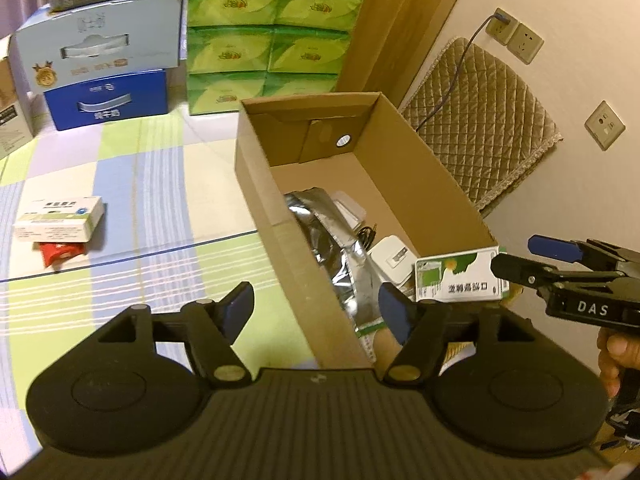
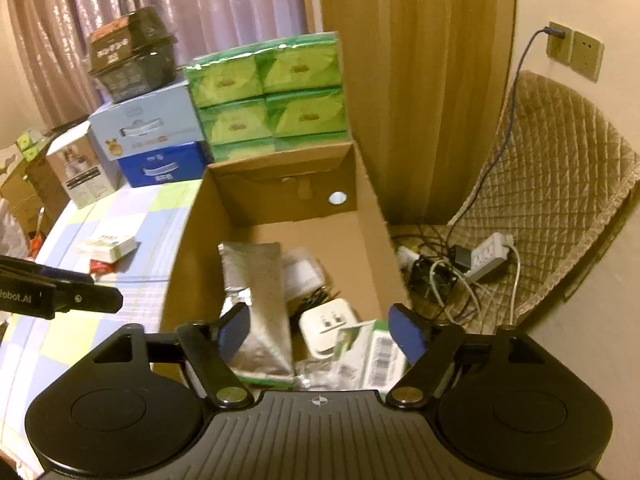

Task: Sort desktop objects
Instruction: 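Open the left tool over the box while the right tool releases the green box inside, then bring both tools back over the white medicine box and red candy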

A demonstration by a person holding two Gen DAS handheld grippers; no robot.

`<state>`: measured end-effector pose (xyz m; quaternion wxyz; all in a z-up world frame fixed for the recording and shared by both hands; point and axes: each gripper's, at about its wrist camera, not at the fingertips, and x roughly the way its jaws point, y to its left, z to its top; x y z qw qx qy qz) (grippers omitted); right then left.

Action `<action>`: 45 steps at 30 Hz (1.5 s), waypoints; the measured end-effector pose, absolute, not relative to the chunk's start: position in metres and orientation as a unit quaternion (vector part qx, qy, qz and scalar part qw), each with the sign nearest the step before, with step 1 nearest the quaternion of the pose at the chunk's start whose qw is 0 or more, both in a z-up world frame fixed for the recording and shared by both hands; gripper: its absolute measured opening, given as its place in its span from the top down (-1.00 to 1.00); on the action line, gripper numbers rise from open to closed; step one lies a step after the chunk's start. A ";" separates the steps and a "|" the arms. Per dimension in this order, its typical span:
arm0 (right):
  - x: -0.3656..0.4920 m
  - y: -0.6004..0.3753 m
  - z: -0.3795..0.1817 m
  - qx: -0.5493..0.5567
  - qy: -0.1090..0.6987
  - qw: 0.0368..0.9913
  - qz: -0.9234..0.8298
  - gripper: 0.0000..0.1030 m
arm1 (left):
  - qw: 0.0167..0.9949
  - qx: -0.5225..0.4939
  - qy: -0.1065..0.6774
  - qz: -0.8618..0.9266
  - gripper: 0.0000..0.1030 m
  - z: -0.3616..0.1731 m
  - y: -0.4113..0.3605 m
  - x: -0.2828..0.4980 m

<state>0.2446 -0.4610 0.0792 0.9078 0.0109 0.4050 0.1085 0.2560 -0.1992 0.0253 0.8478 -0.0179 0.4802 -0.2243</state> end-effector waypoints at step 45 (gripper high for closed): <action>0.185 -0.266 0.060 -0.075 0.412 0.871 0.259 -0.96 | 0.878 0.090 0.454 -0.120 -0.97 0.003 0.018 0.165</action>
